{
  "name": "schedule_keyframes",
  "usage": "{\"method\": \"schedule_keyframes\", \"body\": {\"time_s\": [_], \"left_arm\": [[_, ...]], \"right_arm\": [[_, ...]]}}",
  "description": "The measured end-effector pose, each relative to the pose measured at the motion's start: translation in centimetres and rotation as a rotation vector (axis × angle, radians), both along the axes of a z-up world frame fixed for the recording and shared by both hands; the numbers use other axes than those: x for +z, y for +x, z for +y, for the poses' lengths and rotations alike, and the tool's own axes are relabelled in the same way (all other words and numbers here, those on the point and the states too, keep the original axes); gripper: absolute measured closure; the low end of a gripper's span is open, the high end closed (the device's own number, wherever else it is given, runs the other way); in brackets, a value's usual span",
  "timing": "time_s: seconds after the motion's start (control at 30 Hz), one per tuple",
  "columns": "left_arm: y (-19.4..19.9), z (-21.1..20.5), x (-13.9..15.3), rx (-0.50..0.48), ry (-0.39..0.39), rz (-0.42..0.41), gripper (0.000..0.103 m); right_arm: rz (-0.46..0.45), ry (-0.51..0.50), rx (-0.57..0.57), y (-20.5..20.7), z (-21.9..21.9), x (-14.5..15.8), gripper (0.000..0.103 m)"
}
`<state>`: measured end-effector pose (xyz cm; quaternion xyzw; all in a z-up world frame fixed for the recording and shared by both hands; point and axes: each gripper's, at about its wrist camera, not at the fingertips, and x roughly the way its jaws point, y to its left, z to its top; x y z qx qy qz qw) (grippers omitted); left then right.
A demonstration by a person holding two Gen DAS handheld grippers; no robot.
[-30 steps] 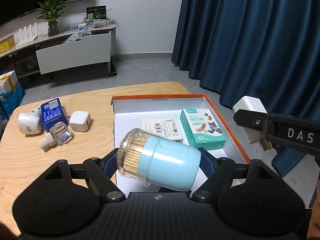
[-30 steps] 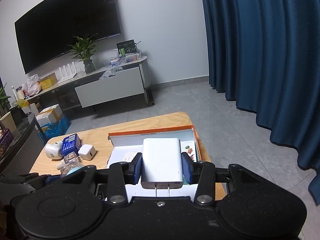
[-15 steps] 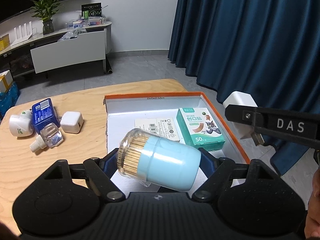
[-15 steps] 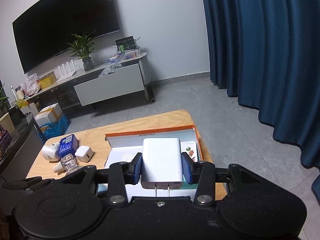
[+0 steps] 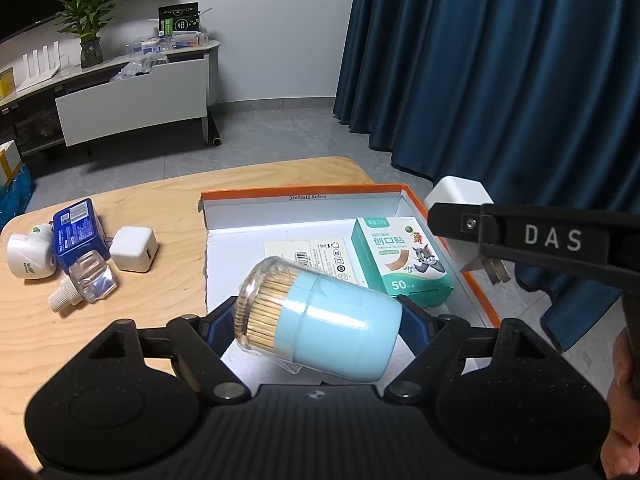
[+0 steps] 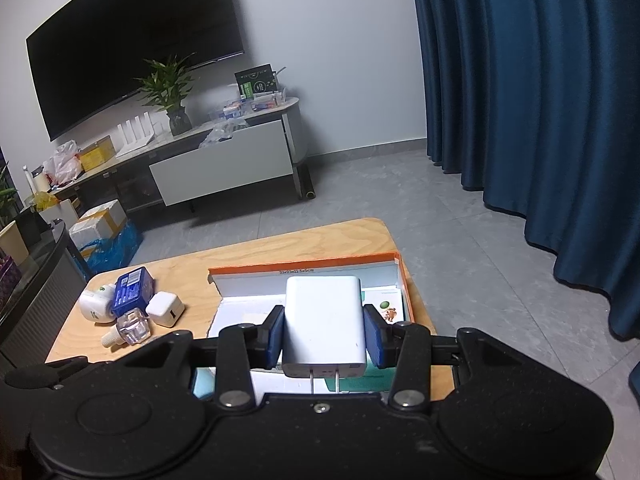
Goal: Organize rigid objects
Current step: 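Move both held items over the tray beside the boxes, then lower both items into the tray and open both tools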
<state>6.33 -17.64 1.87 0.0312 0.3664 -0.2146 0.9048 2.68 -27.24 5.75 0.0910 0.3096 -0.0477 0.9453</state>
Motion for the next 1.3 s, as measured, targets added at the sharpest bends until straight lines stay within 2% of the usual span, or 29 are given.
{"method": "schedule_keyframes", "body": {"time_s": [0.97, 1.3], "left_arm": [[1.7, -1.7, -1.1, -0.037, 0.004, 0.016, 0.021], [3.5, -2.1, -0.9, -0.030, 0.011, -0.005, 0.021]], "right_arm": [[0.072, 0.010, 0.031, 5.1, -1.4, -1.8, 0.053], [0.059, 0.011, 0.017, 6.2, -2.4, -1.6, 0.053]]}}
